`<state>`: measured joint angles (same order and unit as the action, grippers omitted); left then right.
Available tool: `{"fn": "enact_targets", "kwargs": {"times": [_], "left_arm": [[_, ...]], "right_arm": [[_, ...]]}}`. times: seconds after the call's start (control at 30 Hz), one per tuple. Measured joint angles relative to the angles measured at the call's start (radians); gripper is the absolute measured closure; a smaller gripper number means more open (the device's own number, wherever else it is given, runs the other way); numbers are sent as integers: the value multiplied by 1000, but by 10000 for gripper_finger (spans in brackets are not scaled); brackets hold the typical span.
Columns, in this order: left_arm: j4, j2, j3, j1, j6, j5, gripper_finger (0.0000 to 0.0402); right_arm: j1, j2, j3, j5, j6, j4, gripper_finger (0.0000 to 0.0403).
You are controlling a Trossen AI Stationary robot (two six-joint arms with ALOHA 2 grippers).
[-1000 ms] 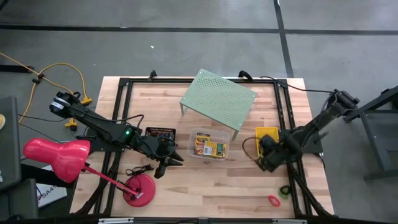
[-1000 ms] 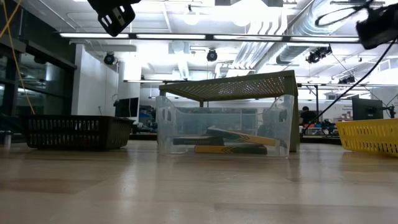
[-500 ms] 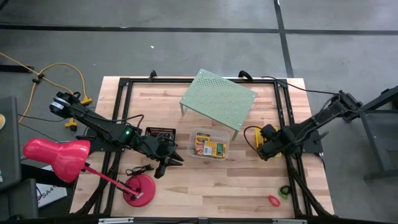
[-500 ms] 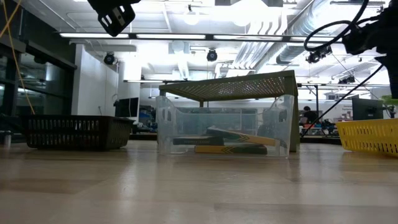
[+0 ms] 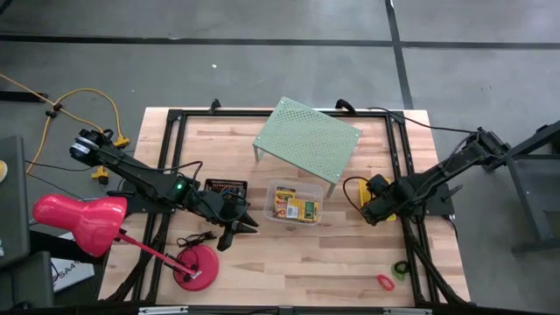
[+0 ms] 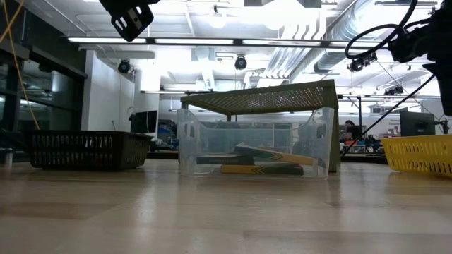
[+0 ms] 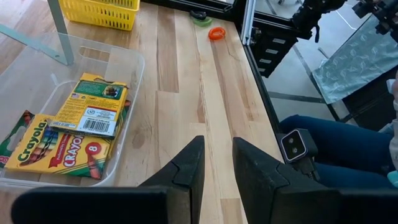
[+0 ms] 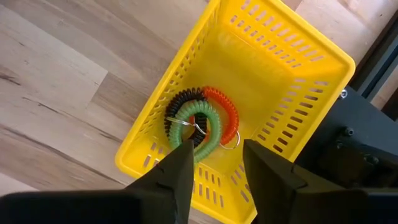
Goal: Pick & Place Office Desk Supplies
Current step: Put the red spring keychain into the yellow bin
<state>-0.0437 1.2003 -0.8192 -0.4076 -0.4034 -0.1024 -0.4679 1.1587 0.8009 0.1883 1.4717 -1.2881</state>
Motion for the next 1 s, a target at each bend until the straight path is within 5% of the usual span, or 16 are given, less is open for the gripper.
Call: {"fn": "enact_targets", "kwargs": {"times": [0.53, 0.7, 1.0], "left_arm": [[0, 0, 0, 0, 0, 0, 324], [0, 0, 0, 0, 0, 0, 324], [0, 0, 0, 0, 0, 0, 324]], "right_arm": [[-15, 0, 0, -56, -5, 41, 269], [-94, 0, 0, -159, 9, 159, 269], [-278, 40, 0, -166, 24, 385, 269]]}}
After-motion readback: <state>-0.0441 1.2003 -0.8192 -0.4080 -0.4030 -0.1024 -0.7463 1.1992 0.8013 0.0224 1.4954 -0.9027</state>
